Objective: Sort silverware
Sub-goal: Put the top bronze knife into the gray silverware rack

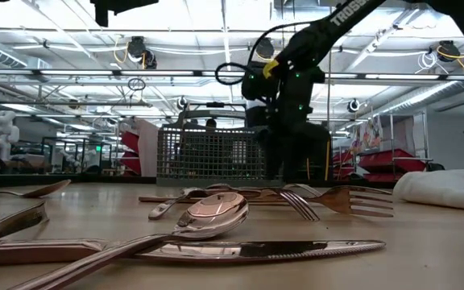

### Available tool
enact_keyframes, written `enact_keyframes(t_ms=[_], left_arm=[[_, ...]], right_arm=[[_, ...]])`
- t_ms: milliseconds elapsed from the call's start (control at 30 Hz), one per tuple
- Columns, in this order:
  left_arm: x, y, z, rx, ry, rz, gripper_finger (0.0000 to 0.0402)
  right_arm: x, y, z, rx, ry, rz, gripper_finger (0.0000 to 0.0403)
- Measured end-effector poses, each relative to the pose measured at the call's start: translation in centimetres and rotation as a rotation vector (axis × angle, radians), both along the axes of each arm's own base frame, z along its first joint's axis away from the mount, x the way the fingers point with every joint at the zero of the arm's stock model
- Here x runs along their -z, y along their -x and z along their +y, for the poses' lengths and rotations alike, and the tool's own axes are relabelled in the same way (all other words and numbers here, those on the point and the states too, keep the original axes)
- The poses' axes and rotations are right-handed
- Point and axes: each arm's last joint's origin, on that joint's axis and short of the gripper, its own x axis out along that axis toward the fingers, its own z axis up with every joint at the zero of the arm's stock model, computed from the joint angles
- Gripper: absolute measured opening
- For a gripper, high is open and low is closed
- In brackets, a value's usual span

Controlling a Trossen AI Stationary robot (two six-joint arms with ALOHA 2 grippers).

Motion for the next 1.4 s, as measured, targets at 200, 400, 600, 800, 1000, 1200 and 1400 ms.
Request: enact_keyframes(t_ms=[200,400,600,800,1000,1200,1400], left_arm=[[0.2,0.0,0.0,0.000,-0.003,0.024,0.0114],[0.3,0.0,0.0,0.000,-0.004,0.028,0.0114],[0.8,-0.1,0.0,0.003,0.026,0.063,0.0114],[0.8,-0.1,0.0,0.004,0.027,0.065,0.0114],[0.8,-0.1,0.0,0.004,0.027,0.065,0.0114],[0.8,-0.1,0.0,0.005,0.030,0.064,0.0114],[0.8,-0.1,0.0,0.005,0.030,0.063,0.0114]], right_arm=[[1.1,-0.2,-0.2,0.004,-0.013,0.017,0.0270],[2.2,-0.5,-0.3,0.040,-0.025,0.034,0.0244],[2.8,-0.5,-0.3,0.069,-0.018,0.059,0.0143],[2.8,-0.5,-0.3,0.107,-0.024,0.063,0.0022],[2.9,-0.5,-0.3,0.152,-0.033,0.067,0.0029],[2.6,-0.5,0.3,0.160,-0.025,0.073,0.0021],[1.5,-0.5,0.7,0.183,-0.020,0.044,0.0021]])
